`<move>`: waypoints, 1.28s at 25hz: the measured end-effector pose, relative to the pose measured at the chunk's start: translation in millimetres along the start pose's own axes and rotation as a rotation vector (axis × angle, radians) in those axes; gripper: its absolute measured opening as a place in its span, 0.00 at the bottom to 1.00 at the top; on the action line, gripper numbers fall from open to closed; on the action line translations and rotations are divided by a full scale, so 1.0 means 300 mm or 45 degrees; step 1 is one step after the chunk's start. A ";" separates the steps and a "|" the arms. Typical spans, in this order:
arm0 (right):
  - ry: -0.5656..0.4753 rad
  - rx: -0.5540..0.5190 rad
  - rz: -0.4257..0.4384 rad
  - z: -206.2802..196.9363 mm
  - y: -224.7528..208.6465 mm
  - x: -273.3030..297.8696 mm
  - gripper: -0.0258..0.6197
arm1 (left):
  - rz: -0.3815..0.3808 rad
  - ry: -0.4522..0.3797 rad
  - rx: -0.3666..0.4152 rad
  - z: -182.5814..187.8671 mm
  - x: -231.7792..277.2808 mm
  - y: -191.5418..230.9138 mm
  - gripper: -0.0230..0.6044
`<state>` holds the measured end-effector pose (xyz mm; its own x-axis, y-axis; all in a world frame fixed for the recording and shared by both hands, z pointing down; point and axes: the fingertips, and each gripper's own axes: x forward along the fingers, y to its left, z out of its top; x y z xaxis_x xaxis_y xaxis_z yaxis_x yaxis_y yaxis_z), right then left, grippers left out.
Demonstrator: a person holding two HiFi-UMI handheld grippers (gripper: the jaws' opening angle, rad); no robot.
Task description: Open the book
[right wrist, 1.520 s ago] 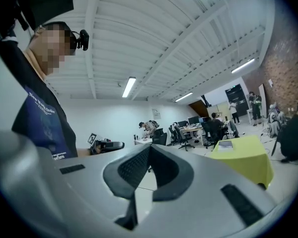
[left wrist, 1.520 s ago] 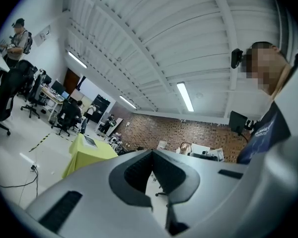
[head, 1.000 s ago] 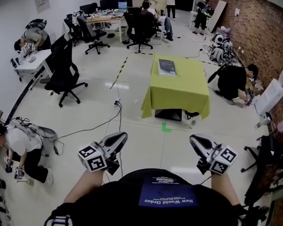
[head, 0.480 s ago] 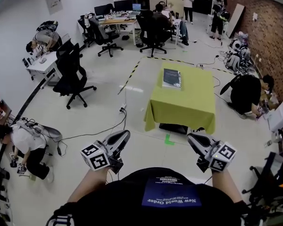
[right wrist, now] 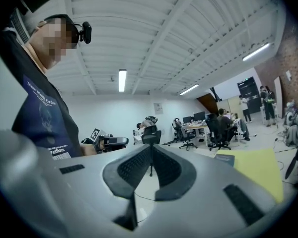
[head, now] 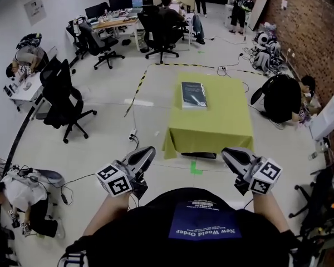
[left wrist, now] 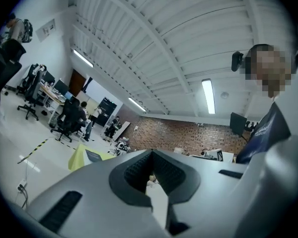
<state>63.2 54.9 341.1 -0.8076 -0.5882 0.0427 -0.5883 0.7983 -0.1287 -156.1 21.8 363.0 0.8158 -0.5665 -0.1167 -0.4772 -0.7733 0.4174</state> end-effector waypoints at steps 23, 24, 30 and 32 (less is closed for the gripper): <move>-0.008 0.091 0.021 0.094 -0.735 0.219 0.03 | 0.046 0.080 -0.013 0.137 0.627 0.437 0.05; -0.004 0.084 0.056 0.103 -0.774 0.221 0.03 | 0.072 0.069 -0.017 0.134 0.654 0.442 0.05; 0.017 0.077 0.195 0.124 -0.960 0.266 0.04 | 0.189 0.070 -0.049 0.097 0.790 0.467 0.05; 0.024 0.089 0.224 0.115 -0.994 0.295 0.04 | 0.209 0.094 -0.048 0.084 0.810 0.484 0.05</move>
<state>168.4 -239.7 349.1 -0.8986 -0.4376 0.0321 -0.4345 0.8772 -0.2041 -35.3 -235.2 372.6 0.7503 -0.6607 0.0213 -0.5944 -0.6602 0.4591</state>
